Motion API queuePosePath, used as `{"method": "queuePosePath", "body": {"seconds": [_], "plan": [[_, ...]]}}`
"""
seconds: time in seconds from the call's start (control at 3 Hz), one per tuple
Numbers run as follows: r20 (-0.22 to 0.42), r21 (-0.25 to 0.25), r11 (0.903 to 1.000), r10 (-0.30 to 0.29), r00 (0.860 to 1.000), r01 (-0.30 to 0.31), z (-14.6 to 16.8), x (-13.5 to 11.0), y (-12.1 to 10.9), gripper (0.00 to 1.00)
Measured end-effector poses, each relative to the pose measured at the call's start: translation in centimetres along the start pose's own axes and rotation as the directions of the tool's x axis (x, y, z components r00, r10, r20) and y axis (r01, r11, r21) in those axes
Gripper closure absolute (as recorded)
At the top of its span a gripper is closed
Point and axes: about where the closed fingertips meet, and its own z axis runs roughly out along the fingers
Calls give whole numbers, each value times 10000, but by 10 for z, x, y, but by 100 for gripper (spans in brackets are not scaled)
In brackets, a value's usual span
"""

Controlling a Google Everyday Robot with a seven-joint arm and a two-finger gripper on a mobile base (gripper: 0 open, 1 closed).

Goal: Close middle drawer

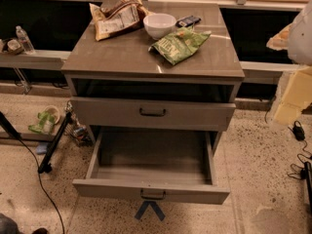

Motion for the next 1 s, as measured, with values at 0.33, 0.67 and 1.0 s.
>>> {"method": "queuePosePath", "body": {"seconds": [0.33,0.67,1.0], "plan": [[1,2,10000,0,10000,0,0,0,0,0],[264,-162,9999,-43,9996,47,22,2,7,0],[737,-344,9988,-328,9967,354,71,5,29,0]]}}
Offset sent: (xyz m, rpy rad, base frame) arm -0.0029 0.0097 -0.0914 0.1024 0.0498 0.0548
